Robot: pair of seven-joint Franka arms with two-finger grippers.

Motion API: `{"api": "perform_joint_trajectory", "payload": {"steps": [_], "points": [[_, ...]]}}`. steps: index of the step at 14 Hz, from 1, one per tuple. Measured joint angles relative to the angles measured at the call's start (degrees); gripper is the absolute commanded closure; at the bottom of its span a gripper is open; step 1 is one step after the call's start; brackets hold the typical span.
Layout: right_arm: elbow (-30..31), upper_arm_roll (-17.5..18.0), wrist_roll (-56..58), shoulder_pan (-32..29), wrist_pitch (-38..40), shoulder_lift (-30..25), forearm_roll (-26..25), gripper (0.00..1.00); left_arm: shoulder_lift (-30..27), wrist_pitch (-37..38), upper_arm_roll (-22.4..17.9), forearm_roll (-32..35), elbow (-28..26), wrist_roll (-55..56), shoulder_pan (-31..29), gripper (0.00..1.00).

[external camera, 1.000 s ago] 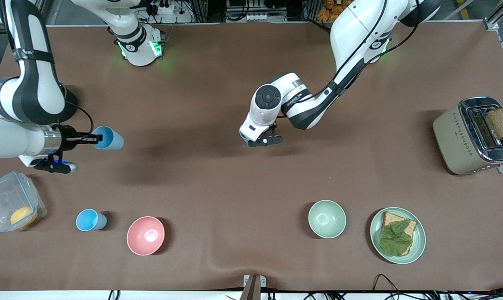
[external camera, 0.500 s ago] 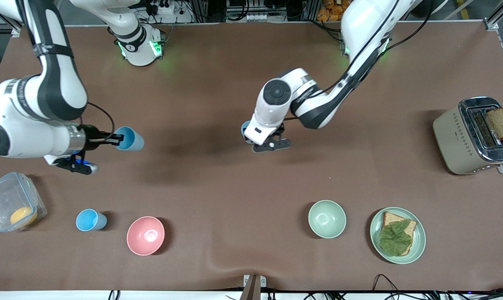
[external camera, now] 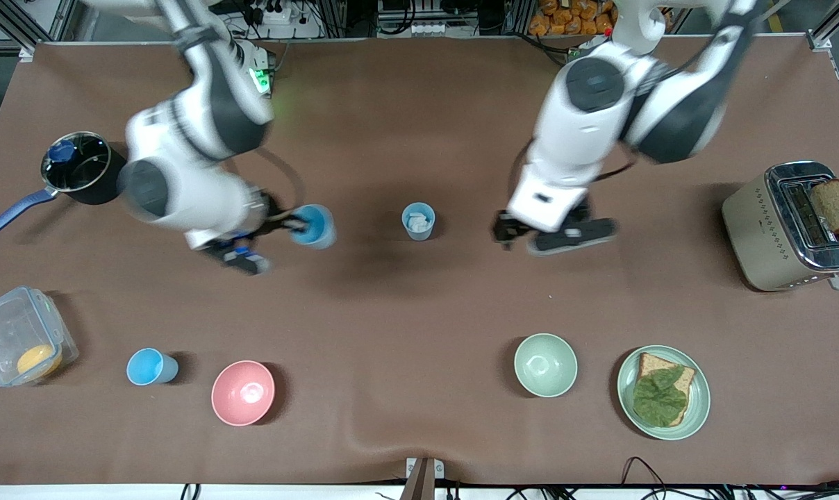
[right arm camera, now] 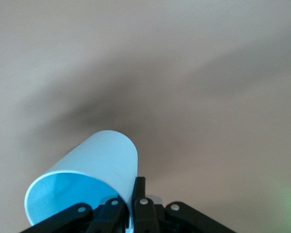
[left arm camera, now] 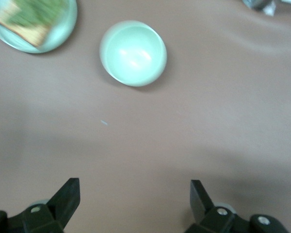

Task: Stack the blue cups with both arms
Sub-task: 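Lower the right gripper's cup into the placed cup while the left gripper withdraws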

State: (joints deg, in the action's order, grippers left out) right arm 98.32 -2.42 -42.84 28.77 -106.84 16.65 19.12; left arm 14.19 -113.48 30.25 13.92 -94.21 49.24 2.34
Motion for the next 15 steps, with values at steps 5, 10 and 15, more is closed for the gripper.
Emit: {"api": "perform_joint_trajectory", "payload": {"steps": [5,10,15], "points": [[0.2,-0.1,-6.8,7.7,-6.2,3.5,-0.1,1.0,-5.1,5.1,0.0,-4.6,0.0,-12.6,-11.3,0.0],[0.2,-0.1,-10.7,11.1,-11.1,7.7,0.0,1.0,-9.1,12.1,-6.6,-10.4,1.1,-26.2,-14.3,0.0],[0.2,-0.2,-12.2,15.1,-14.1,9.9,0.0,1.0,-11.4,21.8,-17.9,-12.4,4.7,-35.0,-10.1,0.0]]}}
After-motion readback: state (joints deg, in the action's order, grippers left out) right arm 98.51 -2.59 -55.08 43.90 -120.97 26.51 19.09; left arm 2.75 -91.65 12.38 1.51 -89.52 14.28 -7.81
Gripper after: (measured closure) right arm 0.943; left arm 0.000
